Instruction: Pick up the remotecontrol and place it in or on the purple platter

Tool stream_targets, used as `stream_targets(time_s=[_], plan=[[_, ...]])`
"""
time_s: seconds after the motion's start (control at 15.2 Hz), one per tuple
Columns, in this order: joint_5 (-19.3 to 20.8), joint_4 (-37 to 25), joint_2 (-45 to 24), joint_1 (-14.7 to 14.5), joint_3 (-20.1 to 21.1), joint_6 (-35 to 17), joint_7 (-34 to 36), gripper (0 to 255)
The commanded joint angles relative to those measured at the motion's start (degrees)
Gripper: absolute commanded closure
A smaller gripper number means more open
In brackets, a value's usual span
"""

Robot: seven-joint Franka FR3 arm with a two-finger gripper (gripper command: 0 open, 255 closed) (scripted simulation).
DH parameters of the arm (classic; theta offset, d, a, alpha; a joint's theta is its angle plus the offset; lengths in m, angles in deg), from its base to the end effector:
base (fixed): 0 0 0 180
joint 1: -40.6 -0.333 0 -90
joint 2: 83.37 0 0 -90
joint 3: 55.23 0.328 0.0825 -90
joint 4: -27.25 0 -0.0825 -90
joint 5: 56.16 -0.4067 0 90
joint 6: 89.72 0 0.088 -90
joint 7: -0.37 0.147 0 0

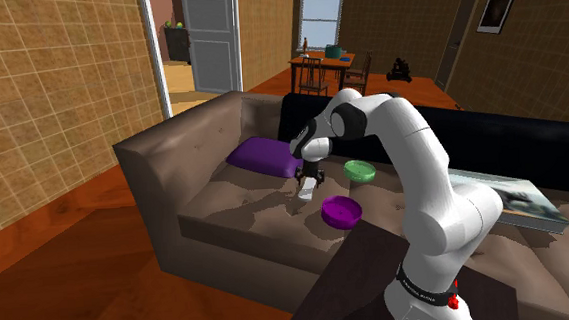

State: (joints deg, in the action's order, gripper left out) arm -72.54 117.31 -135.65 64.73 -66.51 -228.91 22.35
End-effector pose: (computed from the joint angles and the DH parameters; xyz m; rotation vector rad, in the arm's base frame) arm 0.5874 -0.3952 0.0547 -2.6122 1.6916 0.0399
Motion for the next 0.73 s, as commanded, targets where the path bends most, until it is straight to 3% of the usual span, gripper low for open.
stream_targets(time_s=[0.0,0.4,0.46,0.66], plan=[[-0.1,-0.2,-0.5,0.0,0.1,-0.3,0.0,0],[-0.1,-0.2,-0.5,0.0,0.1,-0.3,0.0,0],[-0.1,-0.2,-0.5,0.0,0.1,-0.3,0.0,255],[-0.1,-0.1,-0.4,0.0,0.1,-0.3,0.0,255]])
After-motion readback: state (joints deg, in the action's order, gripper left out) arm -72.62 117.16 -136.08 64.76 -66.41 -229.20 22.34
